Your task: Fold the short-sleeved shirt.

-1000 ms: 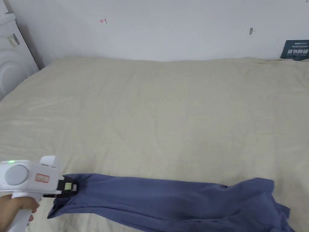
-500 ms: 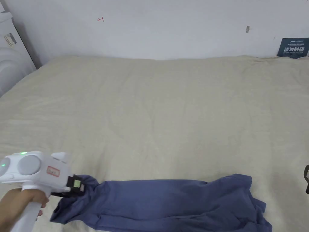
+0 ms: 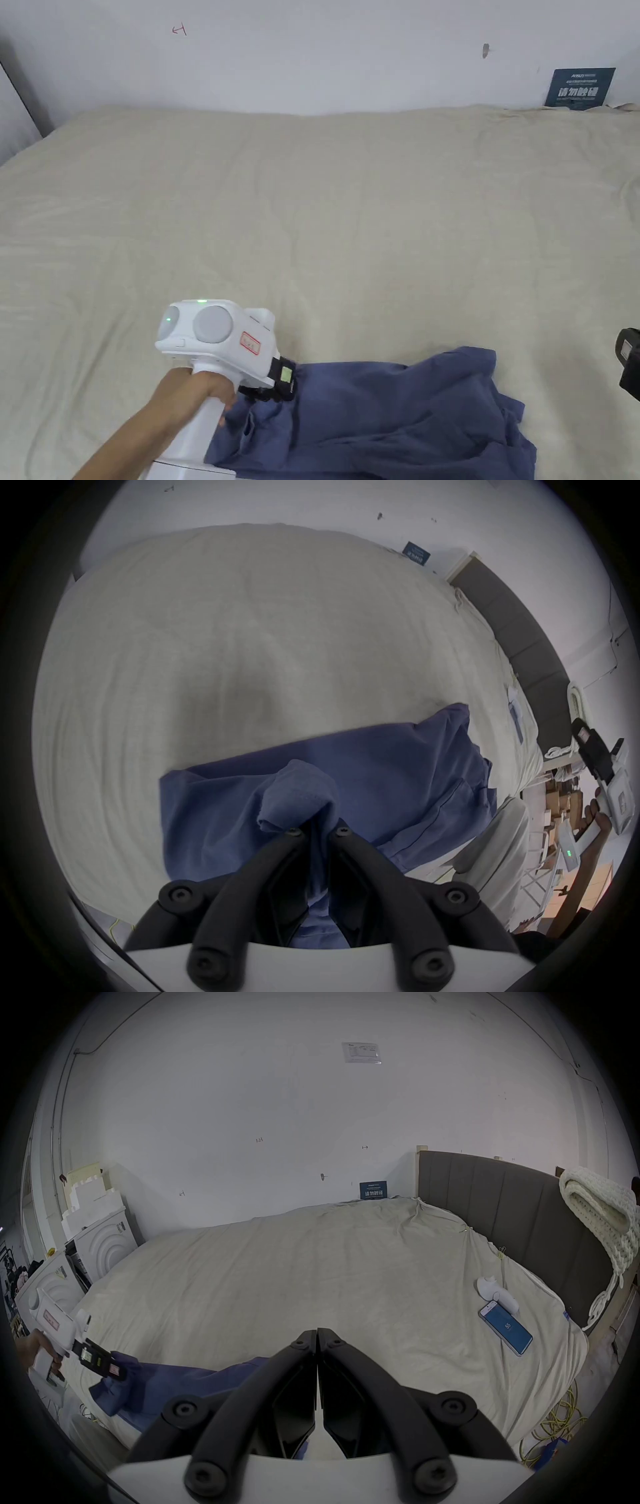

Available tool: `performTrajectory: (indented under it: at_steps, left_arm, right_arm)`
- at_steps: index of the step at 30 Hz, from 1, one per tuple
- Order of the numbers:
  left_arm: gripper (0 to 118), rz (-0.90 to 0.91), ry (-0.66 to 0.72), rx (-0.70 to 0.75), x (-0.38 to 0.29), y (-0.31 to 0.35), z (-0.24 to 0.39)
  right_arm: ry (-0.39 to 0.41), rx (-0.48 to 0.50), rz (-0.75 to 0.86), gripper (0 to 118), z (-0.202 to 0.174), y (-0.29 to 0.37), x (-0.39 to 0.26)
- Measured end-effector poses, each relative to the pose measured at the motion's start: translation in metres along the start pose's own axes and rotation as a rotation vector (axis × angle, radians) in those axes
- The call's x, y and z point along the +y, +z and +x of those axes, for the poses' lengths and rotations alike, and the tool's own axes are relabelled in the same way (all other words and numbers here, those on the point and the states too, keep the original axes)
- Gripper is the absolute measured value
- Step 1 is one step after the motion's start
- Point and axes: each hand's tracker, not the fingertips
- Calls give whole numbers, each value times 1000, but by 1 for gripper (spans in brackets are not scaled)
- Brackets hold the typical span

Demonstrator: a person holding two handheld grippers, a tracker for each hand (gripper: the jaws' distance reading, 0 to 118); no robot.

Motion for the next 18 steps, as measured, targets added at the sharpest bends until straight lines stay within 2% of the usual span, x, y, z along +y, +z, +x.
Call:
performTrajectory:
  at_steps: [6,7,9,11,13,14,18]
  left_arm:
    - [12,-40,28,37,0,-27,11]
    - [18,-33,32,31,0,-28,11]
    - [44,-30,54,-1,-2,-27,13]
    - [79,-17,66,-49,-3,-23,15]
    - [101,6,58,-66,-6,-17,19]
    - [108,27,47,-74,-7,-12,20]
    - [109,158,-4,-51,-15,17,16]
  right_arm:
    - [-5,-11,-7,0,2,3,-3]
    - [-5,-11,-9,0,3,3,-3]
    - [-6,-12,-13,0,3,3,-4]
    - [-7,-13,-15,0,3,4,-4]
    - [-9,-14,-15,0,3,4,-4]
    - [-10,-13,-14,0,3,4,-4]
    - [-6,-9,-6,0,0,6,-1]
